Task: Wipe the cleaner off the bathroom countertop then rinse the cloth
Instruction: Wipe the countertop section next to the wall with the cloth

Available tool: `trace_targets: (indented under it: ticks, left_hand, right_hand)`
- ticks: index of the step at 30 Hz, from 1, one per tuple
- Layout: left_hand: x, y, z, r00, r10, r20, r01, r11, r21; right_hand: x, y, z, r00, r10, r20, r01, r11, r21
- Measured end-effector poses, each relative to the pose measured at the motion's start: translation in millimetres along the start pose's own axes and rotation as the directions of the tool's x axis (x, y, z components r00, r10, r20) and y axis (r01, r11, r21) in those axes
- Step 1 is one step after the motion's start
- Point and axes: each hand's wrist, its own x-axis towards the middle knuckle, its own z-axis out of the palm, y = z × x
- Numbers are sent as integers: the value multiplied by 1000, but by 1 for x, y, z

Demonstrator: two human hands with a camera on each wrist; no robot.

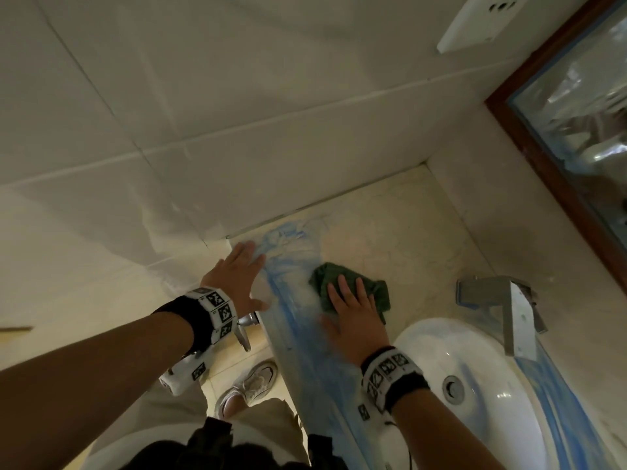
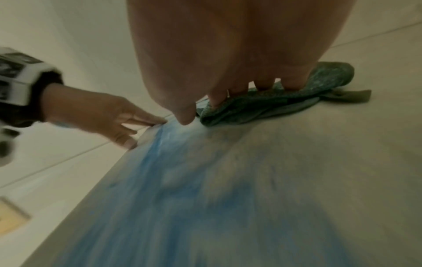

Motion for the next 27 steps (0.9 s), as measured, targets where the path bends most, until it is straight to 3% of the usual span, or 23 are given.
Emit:
trace_targets:
  ticks: [8,12,19,22,27]
  left_hand:
    - [1,3,-5,999,-5,49,1,997,80]
    - [-2,8,-11,998,-16,68,7,991,133]
    - [0,8,-14,997,-18,80,6,988,153]
    - [3,7,-14,997,-13,72,2,990,142]
    - [6,7,-12,997,-7,72,-5,988,155]
  right_hand:
    - [105,-21,-66,1000,-6,1,6,999,42]
    - [82,-17,-47,999,-11,-33,13,999,37]
    - [-41,-3,19,1000,-4,23,3,1000,18]
    - [-33,-1,18,999,8,33,-8,1000,15]
    - [43,-3,-21,1000,6,-14,-6,1000,-5]
